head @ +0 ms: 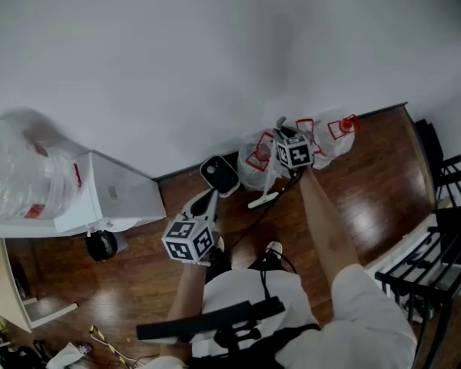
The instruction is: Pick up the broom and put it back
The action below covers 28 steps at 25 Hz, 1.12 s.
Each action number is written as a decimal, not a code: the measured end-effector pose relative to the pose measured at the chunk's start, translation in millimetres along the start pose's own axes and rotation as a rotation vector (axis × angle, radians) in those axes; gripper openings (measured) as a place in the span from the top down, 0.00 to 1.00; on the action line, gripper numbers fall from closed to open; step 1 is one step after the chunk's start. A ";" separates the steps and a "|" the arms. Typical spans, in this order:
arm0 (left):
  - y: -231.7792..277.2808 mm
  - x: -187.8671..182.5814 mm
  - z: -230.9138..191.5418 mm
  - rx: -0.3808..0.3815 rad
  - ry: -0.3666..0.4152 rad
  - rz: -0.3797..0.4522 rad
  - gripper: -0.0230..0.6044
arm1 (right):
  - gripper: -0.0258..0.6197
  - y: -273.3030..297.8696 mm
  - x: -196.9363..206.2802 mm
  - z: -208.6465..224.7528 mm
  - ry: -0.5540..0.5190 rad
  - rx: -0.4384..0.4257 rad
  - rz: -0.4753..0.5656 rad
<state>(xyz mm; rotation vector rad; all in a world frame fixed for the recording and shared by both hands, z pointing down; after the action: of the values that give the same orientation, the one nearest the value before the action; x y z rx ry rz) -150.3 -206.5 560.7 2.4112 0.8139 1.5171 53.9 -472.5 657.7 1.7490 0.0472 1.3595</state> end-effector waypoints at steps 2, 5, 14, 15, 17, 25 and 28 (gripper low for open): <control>1.2 -1.3 -2.7 0.001 -0.001 -0.002 0.99 | 0.77 5.0 -3.3 0.6 -0.001 0.005 -0.002; 2.4 -2.6 -5.2 0.006 0.002 -0.009 0.99 | 0.77 11.3 -5.7 3.7 0.003 0.019 -0.010; 2.0 -5.3 -16.2 0.014 -0.001 -0.018 0.99 | 0.71 13.9 -12.6 7.2 0.006 0.060 -0.005; 2.1 -5.5 -17.5 0.019 -0.003 -0.018 0.99 | 0.71 11.4 -13.5 6.8 0.005 0.068 -0.004; 2.0 -5.8 -19.2 0.033 -0.002 -0.021 0.99 | 0.71 6.2 -12.0 6.4 0.008 0.084 -0.002; 1.6 -10.1 -20.2 0.152 0.035 -0.045 0.99 | 0.94 -77.6 17.1 -20.2 0.119 0.146 0.108; 4.5 -11.4 -16.9 0.221 0.060 -0.064 0.99 | 0.94 -125.5 51.3 -41.6 0.275 0.161 0.155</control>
<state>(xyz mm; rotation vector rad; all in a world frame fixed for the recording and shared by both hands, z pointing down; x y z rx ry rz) -167.2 -218.5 561.5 2.4727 1.1150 1.5564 99.4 -345.3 614.7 1.7123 0.1812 1.7452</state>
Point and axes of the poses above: the fingertips, and each gripper's own axes: y forward along the fingers, z to its right, x out of its underside, the point moved 6 cm from there along -y, backward along the fingers
